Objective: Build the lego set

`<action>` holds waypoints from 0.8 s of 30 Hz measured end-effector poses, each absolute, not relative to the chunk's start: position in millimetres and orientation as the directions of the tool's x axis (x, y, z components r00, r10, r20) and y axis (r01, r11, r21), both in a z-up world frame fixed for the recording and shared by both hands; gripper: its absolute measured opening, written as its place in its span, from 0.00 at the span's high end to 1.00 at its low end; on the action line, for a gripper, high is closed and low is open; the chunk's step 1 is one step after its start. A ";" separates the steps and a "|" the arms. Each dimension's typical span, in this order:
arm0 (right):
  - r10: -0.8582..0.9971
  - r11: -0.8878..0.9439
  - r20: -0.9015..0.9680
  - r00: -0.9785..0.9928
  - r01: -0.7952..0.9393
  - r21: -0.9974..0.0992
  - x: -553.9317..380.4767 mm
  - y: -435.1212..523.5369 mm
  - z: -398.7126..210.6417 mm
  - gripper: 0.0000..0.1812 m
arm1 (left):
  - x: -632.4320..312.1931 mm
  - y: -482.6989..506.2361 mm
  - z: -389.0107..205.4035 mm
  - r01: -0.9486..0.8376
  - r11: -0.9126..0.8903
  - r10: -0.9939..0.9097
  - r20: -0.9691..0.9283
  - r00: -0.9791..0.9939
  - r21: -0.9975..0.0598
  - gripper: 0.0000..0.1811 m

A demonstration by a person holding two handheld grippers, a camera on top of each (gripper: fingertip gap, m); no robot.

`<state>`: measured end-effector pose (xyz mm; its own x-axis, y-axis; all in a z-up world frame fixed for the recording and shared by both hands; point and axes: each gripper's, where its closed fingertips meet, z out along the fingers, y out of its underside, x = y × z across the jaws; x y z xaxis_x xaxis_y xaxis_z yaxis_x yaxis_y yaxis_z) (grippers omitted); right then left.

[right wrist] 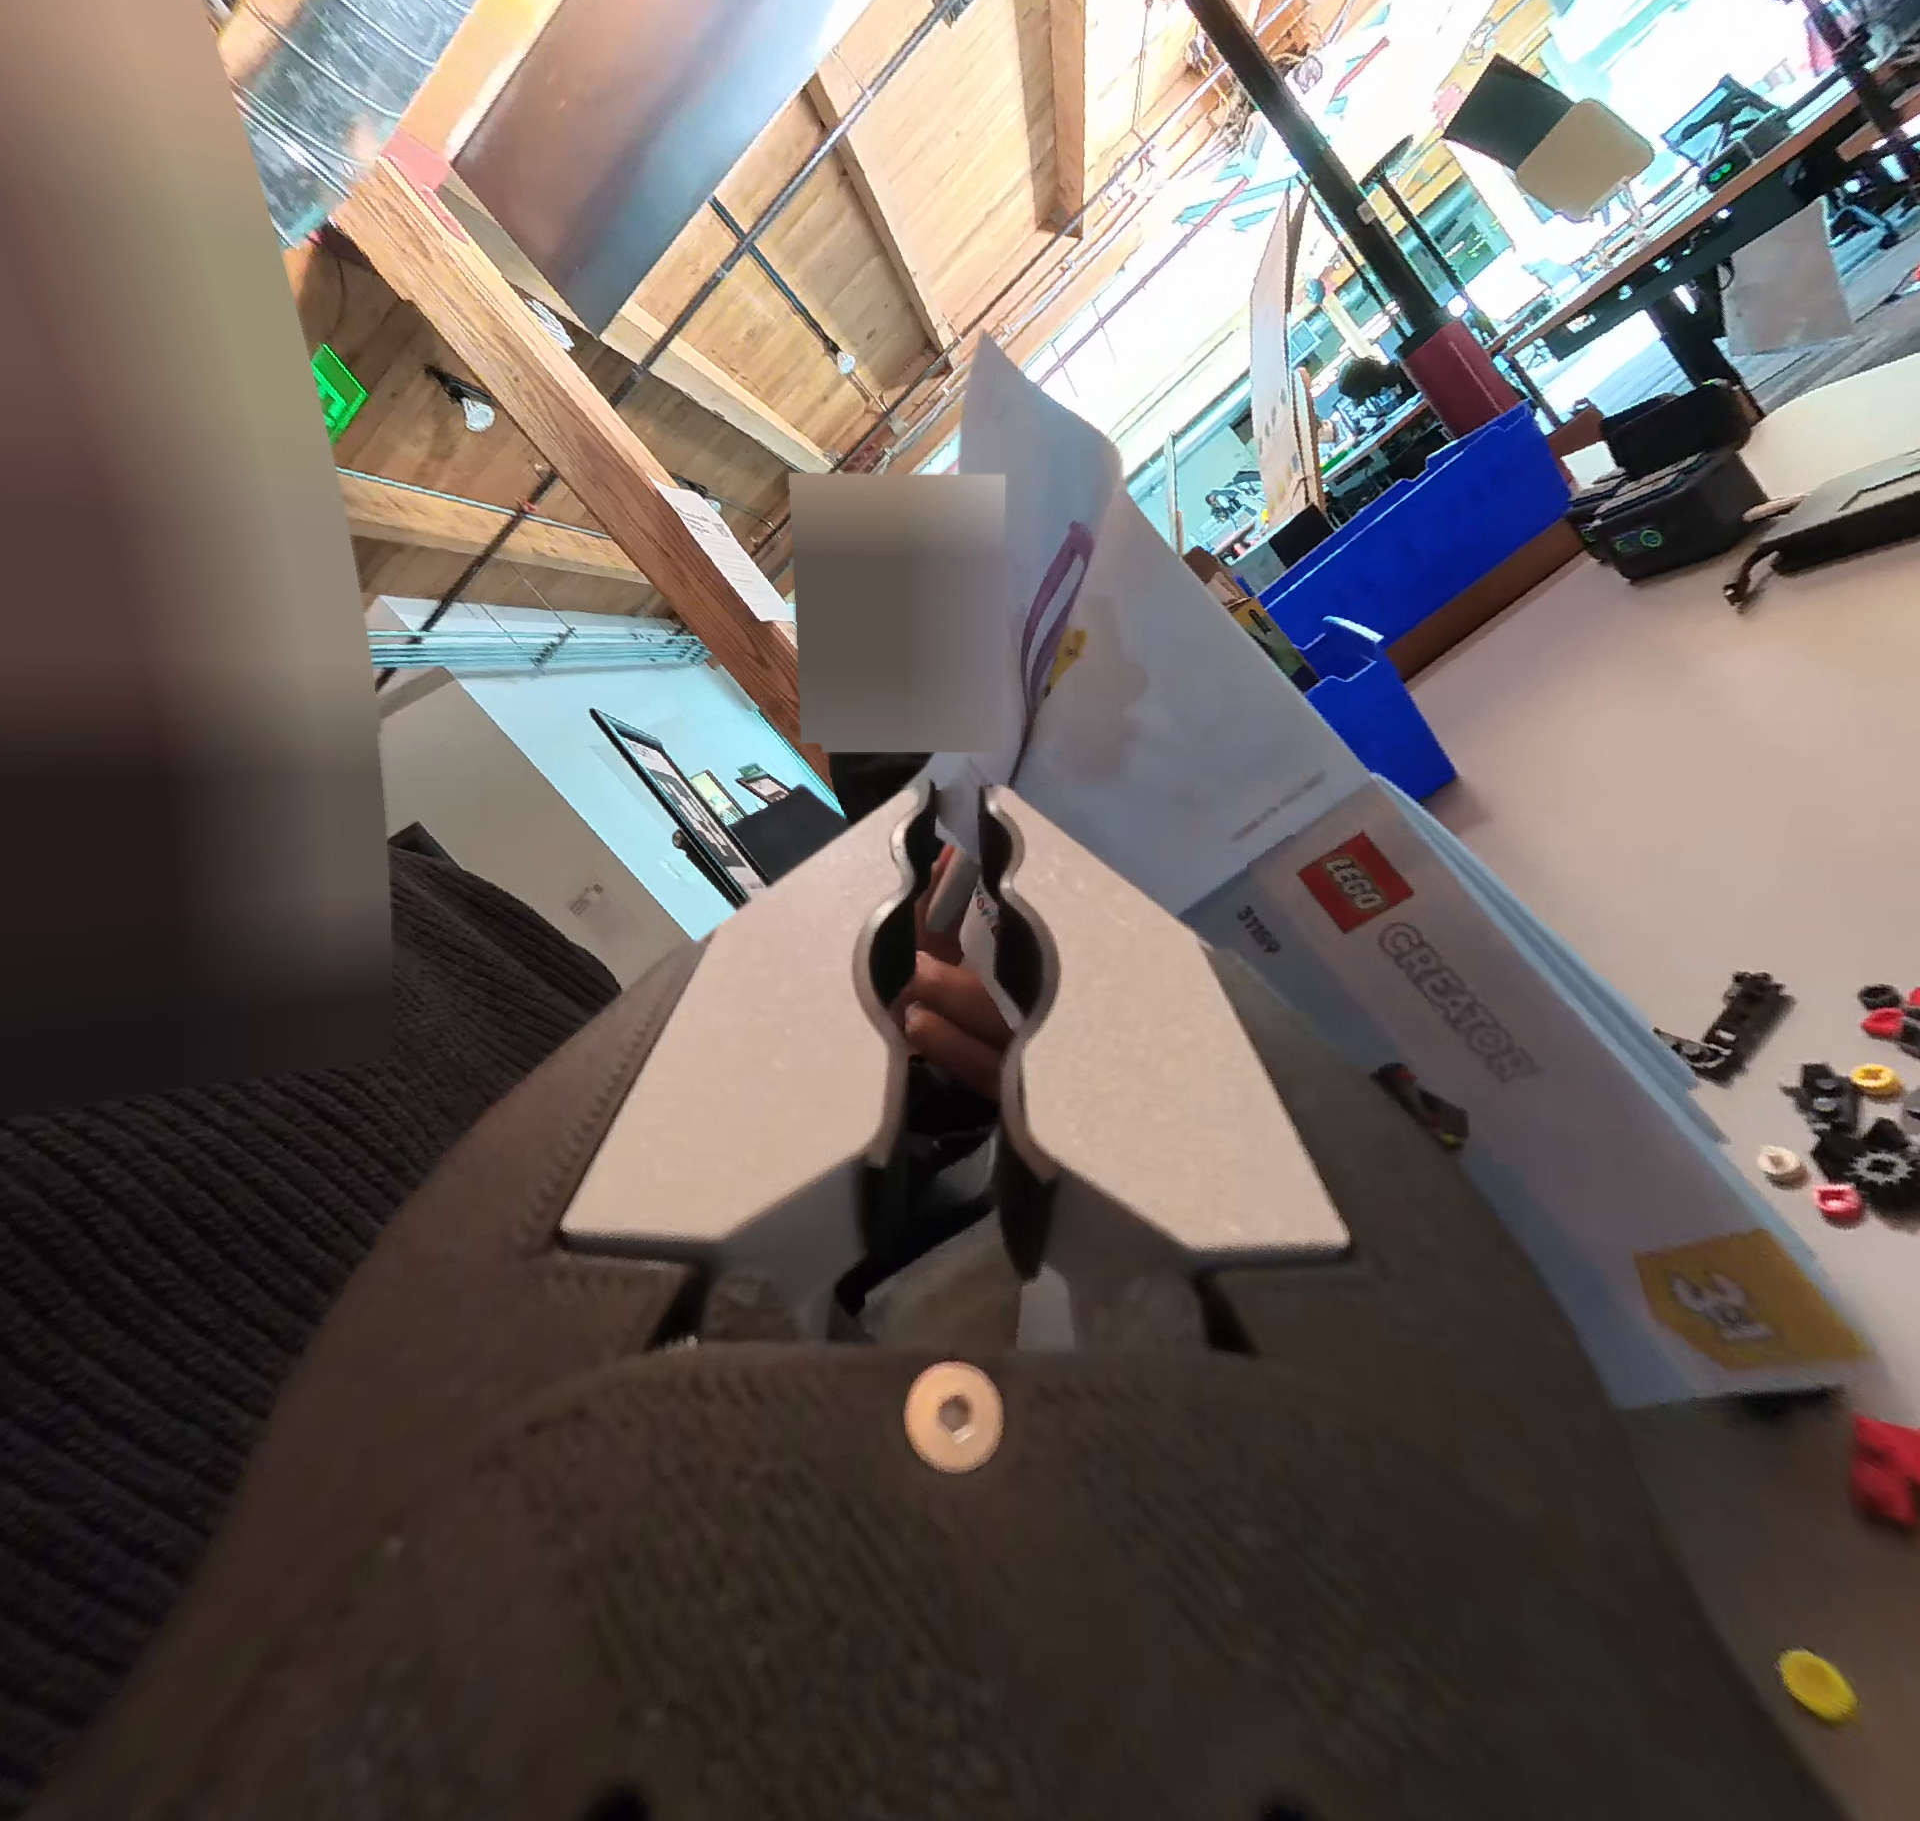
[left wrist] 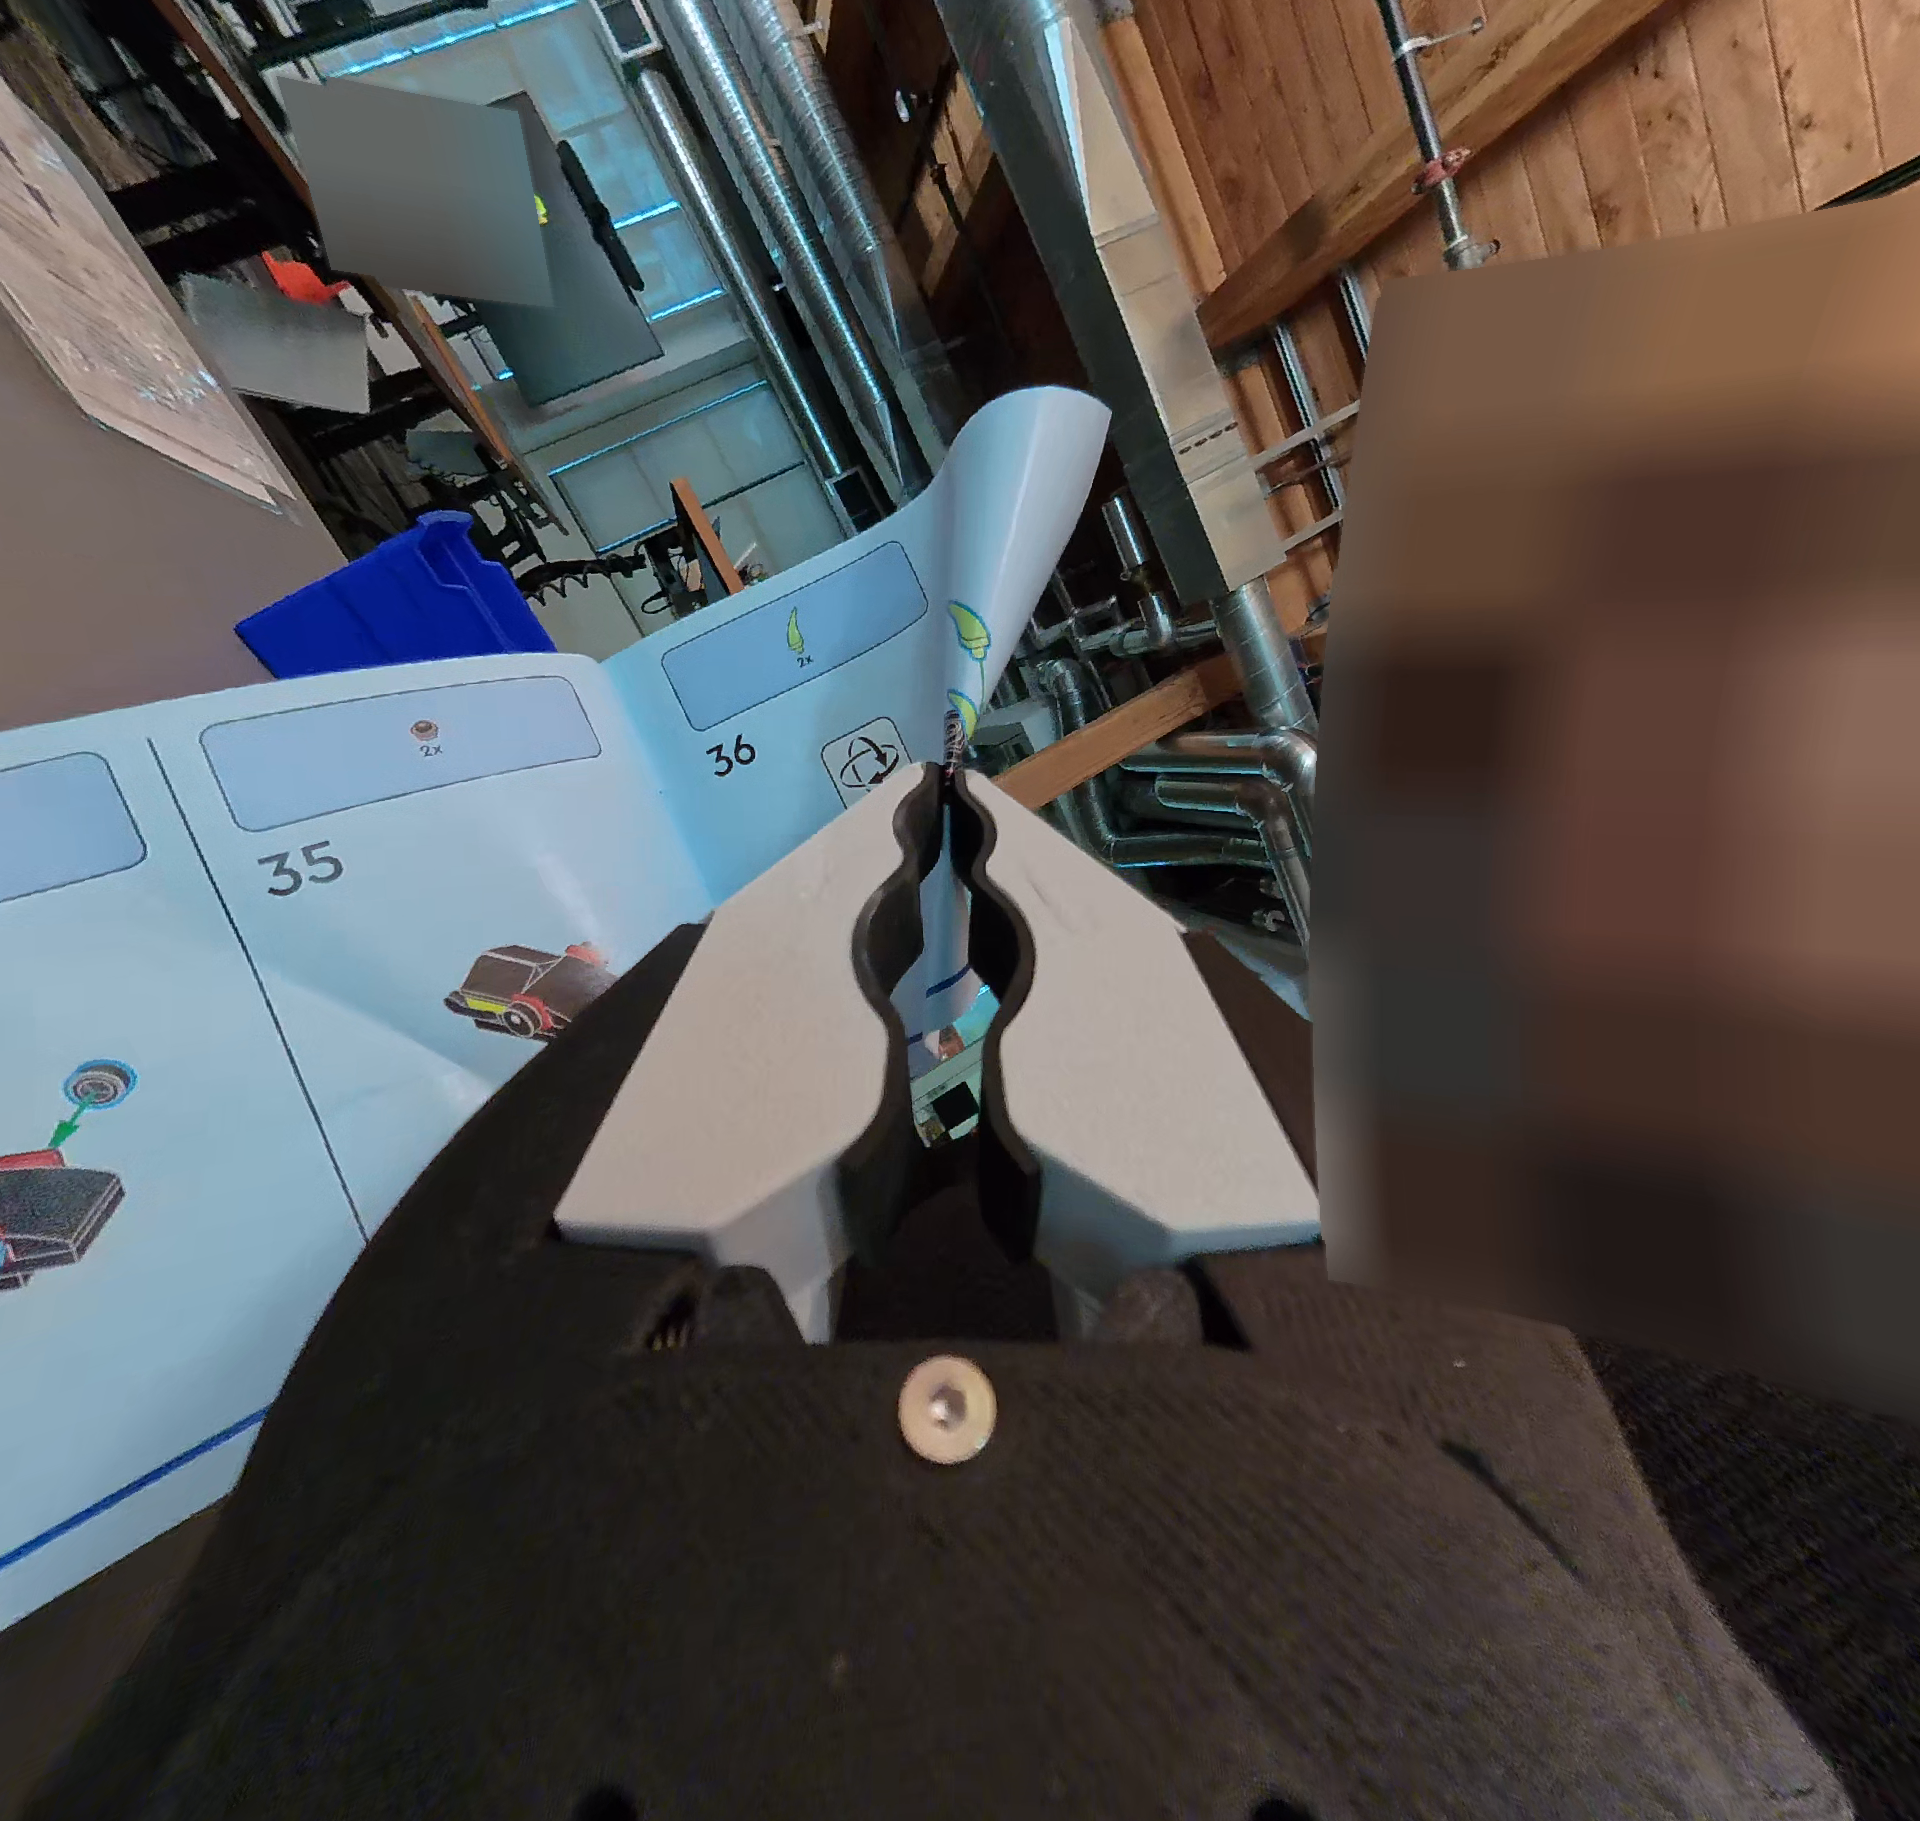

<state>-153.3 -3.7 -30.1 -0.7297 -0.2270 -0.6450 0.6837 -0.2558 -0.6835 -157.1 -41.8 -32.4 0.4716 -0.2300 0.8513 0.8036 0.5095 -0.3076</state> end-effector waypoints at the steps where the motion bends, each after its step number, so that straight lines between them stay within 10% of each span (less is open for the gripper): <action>1: -0.223 -0.253 -0.645 -0.731 0.682 -0.686 -153.2 -4.1 -30.3 0.97 | -156.9 -41.1 -32.9 0.803 0.507 -0.223 0.852 0.473 -0.313 1.00; 8: -0.151 -0.226 -0.623 -0.768 0.640 -0.734 -154.5 -4.6 -32.3 1.00 | -152.6 -23.2 -49.2 0.753 0.428 0.011 0.836 0.549 -0.500 0.96; 14: -0.019 -0.178 -0.537 -0.843 0.531 -0.828 -157.2 -1.4 -22.2 1.00 | -155.8 -27.5 -44.1 0.689 0.472 0.072 0.803 0.591 -0.549 0.67; 24: 0.084 -0.103 -0.438 -0.895 0.429 -0.897 -148.0 -13.0 -20.8 1.00 | -145.4 -8.2 -33.0 0.366 0.174 0.576 0.397 0.715 -0.914 0.77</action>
